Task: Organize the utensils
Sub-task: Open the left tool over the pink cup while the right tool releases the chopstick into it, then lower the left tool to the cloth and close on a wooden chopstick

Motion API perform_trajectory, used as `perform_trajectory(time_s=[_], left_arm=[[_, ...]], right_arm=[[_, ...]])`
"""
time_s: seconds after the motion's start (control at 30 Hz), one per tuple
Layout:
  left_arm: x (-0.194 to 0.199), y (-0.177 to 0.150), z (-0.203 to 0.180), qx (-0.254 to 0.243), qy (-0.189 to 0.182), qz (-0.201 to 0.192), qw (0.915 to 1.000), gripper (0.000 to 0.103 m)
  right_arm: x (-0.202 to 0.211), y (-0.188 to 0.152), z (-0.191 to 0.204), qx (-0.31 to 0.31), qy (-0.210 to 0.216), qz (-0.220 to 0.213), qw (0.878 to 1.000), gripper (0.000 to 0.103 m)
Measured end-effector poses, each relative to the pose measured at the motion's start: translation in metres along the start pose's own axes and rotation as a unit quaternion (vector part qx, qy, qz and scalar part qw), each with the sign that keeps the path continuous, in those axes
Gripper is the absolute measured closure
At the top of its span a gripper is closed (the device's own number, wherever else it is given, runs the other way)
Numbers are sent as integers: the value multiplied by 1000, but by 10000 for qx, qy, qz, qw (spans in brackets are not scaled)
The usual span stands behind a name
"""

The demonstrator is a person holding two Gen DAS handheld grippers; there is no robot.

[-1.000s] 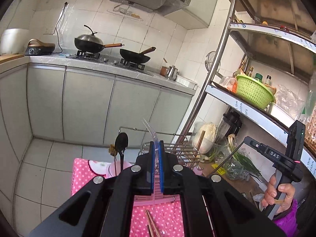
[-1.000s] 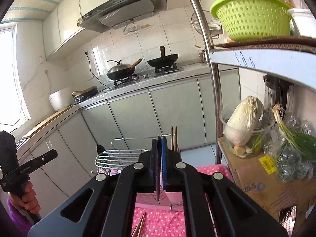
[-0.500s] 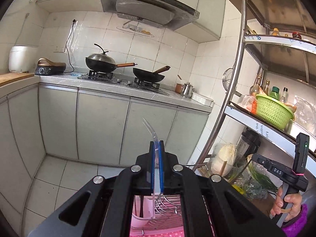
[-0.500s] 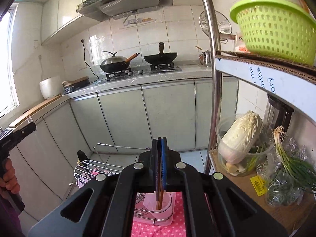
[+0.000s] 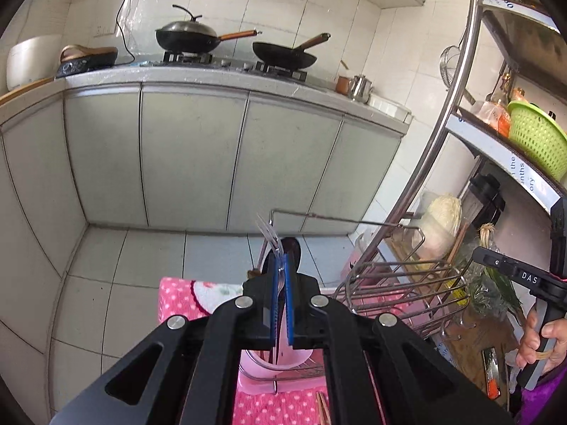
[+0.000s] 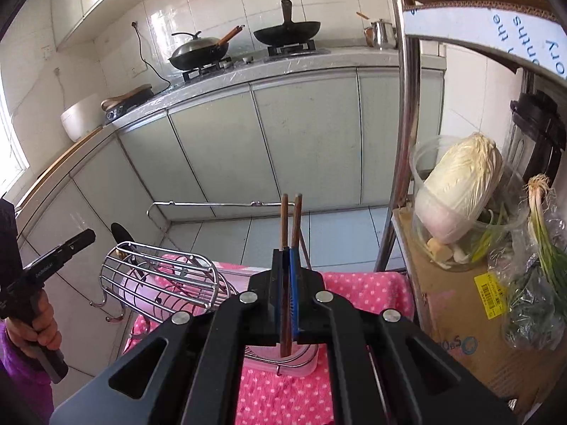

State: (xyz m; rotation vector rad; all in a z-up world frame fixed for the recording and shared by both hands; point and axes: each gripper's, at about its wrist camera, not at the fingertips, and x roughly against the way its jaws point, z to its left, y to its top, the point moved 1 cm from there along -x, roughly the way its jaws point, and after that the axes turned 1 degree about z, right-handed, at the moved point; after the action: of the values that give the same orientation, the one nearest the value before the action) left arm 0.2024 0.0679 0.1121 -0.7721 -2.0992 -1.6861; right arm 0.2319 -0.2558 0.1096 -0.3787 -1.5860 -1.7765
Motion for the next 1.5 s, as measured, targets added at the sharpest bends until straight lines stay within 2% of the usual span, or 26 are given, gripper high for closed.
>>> perform_trajectory(time_s=[0.2, 0.43, 0.47, 0.53, 0.6, 0.7, 0.83, 1.03, 1.13, 1.37, 1.5], left_arm=[[-25, -10, 6, 155, 74, 387, 9991, 100], [-35, -13, 10, 303, 92, 496, 9983, 99], [-35, -13, 10, 329, 95, 501, 9982, 97], [-32, -12, 11, 346, 72, 508, 9981, 86], [-25, -10, 10, 353, 91, 369, 9987, 73], [-12, -5, 6, 289, 48, 156, 9994, 70], [3, -5, 0, 203, 162, -130, 9996, 70], [23, -24, -11, 127, 141, -209, 9996, 70], [37, -36, -17, 46, 89, -246, 9996, 70], [63, -75, -26, -75, -40, -63, 9999, 70], [67, -100, -29, -150, -49, 149, 9998, 70]], right_arm=[[-24, -8, -6, -182, 51, 297, 9994, 99], [-33, -12, -5, -179, 89, 238, 9995, 97], [-33, -11, -4, -171, 84, 250, 9995, 95], [-29, -10, -3, -141, 114, 199, 9996, 78], [-20, -10, -2, -72, 64, 44, 9999, 69], [-7, -9, -1, -26, 40, -189, 9998, 65], [7, -16, 1, -47, -211, -520, 9984, 65], [35, -49, 16, -34, -289, -927, 9953, 65], [47, -73, 26, -22, -166, -956, 9953, 65], [51, -127, 41, -6, 210, -559, 9982, 65], [46, -152, 31, -369, 485, -205, 9979, 65]])
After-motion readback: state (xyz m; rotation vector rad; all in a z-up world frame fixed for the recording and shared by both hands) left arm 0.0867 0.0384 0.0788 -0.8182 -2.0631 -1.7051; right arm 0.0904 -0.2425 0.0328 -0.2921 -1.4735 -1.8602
